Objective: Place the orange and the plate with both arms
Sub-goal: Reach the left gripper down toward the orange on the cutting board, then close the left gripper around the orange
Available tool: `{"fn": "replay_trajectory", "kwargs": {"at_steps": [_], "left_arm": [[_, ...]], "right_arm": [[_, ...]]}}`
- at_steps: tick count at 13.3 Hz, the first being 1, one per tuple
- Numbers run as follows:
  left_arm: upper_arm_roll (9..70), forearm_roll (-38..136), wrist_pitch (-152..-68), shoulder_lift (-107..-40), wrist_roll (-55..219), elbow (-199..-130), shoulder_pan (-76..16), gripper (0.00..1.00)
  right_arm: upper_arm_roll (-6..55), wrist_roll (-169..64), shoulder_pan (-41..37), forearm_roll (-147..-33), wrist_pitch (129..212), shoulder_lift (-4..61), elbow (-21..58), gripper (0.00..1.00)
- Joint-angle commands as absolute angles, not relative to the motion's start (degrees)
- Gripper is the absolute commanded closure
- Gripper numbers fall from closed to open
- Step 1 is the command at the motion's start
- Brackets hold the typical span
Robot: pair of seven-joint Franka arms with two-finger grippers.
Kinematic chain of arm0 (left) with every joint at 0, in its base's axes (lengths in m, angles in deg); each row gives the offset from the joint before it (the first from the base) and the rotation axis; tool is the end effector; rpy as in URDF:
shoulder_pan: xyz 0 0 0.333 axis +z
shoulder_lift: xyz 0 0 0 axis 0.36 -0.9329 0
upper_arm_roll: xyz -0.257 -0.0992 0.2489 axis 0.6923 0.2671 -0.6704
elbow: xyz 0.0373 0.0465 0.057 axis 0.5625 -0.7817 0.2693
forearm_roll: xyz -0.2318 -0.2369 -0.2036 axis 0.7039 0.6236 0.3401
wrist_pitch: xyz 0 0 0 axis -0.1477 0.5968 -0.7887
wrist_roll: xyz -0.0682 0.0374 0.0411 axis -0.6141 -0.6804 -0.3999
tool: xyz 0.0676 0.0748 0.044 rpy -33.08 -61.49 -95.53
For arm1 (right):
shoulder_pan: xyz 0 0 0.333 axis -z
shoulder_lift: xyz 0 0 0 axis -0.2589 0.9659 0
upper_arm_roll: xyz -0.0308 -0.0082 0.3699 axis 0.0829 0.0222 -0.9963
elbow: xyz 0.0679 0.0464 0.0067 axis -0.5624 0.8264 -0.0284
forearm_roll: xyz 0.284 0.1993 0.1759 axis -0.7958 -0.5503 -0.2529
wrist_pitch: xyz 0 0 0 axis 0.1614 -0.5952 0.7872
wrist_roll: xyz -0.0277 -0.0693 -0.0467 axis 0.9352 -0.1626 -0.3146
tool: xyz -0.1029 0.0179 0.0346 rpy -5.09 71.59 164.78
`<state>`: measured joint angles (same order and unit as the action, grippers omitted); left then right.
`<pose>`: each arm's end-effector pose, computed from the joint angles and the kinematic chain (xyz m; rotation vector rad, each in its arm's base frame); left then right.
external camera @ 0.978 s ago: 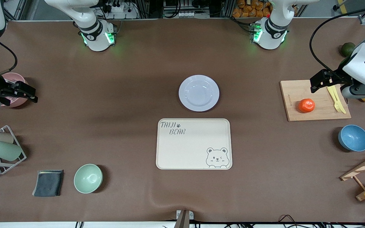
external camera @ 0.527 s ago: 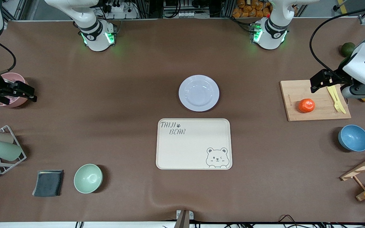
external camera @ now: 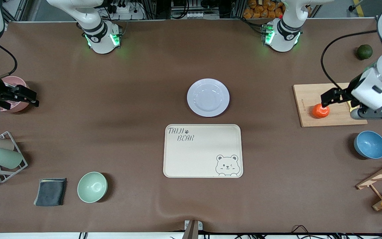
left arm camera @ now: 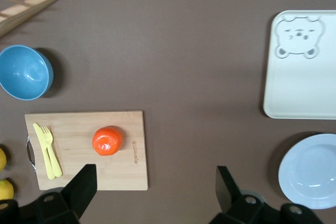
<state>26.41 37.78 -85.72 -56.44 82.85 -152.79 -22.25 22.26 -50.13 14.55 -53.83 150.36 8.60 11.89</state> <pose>0.6014 -0.0571 0.6113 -3.1012 -0.0141 0.0960 0.5799 -0.0225 0.6334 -3.1236 -0.1360 0.0001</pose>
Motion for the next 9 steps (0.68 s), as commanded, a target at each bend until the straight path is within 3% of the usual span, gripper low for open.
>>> {"fn": "replay_trajectory", "kwargs": {"at_steps": [1, 4, 9], "left_arm": [[26.56, 36.49, -84.78, -61.59, 83.88, -152.24, -18.92, 0.00], [26.64, 34.82, -88.35, -67.13, 83.08, -153.20, -14.78, 0.00], [26.73, 32.36, -96.10, -68.47, 83.00, -163.11, -13.28, 0.00]], "right_arm": [[21.85, -50.86, 15.18, -53.57, 149.37, 9.49, 10.36, 0.00], [21.94, -50.08, 15.35, -53.48, 149.46, 9.67, 10.45, 0.00], [21.94, -49.81, 15.27, -53.39, 147.80, 10.20, 10.71, 0.00]]}}
